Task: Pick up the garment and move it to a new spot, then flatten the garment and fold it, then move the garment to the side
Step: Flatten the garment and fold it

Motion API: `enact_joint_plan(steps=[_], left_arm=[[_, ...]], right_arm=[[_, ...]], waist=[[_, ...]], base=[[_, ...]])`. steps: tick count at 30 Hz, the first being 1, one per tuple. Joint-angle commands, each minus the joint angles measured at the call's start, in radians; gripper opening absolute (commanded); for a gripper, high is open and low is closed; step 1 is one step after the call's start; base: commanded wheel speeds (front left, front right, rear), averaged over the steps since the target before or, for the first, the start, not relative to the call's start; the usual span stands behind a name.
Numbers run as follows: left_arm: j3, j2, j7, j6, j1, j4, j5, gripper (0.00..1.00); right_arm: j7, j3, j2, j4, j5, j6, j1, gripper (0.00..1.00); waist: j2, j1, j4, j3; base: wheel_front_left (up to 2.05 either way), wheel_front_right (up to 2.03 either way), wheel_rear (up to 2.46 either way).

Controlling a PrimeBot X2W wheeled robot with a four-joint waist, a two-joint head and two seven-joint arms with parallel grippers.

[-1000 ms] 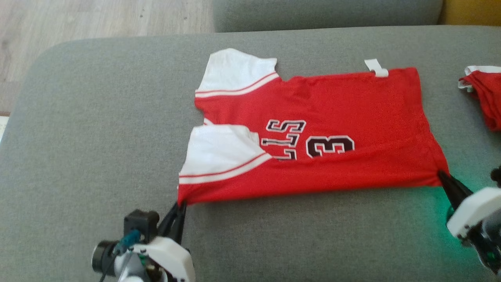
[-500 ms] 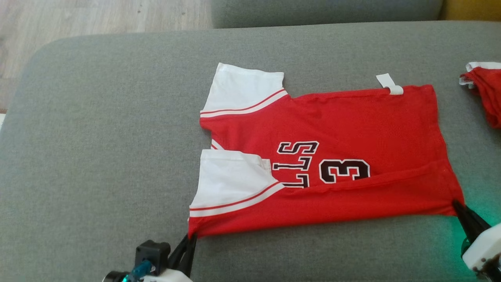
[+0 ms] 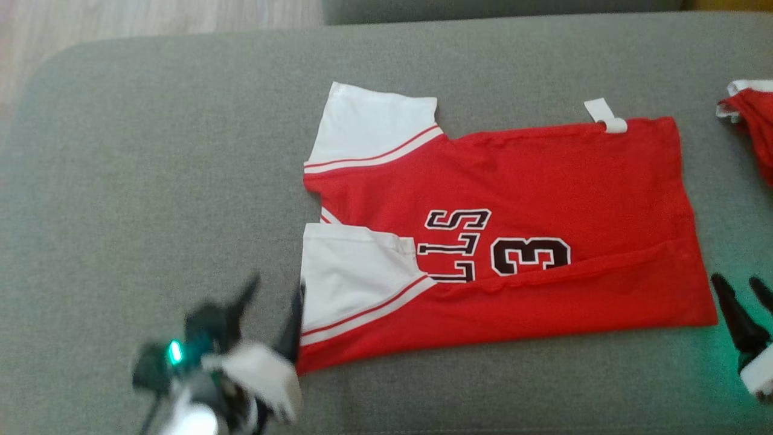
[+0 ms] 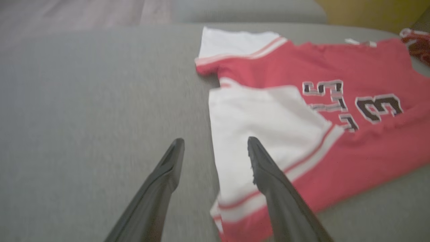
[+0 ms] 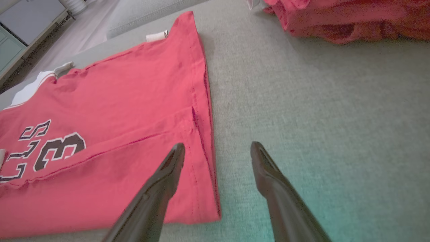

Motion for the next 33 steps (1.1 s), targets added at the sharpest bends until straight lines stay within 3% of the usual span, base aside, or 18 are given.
enact_joint_plan(steps=[1,7,10,14,22,33], left_arm=[[0.05,0.027,0.009,-0.007,-0.111,-0.053,0.013,1.0],[0.061,0.076,0.158,-0.101,-0.486,-0.012,0.049,1.0],[0.057,0.07,0.247,-0.17,-0.686,0.089,0.031,1.0],[0.051,0.056,0.282,-0.273,-0.895,0.269,-0.013,1.0],[0.082,0.075,0.305,-0.31,-1.116,0.682,-0.052,1.0],[0.067,0.112,0.28,-0.318,-1.174,0.909,-0.044,1.0]], right_arm=[[-0.017,-0.018,-0.048,-0.034,-0.015,-0.001,0.012,1.0],[0.016,-0.087,-0.026,-0.117,-0.084,-0.001,-0.017,1.0],[0.038,-0.116,-0.013,-0.161,-0.115,-0.001,-0.04,1.0],[0.067,-0.142,0.012,-0.22,-0.148,-0.001,-0.072,1.0],[0.106,-0.17,0.063,-0.306,-0.175,-0.001,-0.11,1.0],[0.112,-0.193,0.086,-0.31,-0.181,-0.001,-0.1,1.0]], waist=[[0.0,0.0,-0.008,0.022],[0.0,0.0,-0.045,0.111],[0.0,0.0,-0.071,0.161],[0.0,0.0,-0.12,0.224],[0.0,0.0,-0.221,0.321],[0.0,0.0,-0.257,0.338]], base=[[0.0,0.0,0.0],[0.0,0.0,0.0],[0.0,0.0,0.0],[0.0,0.0,0.0],[0.0,0.0,0.0],[0.0,0.0,0.0]])
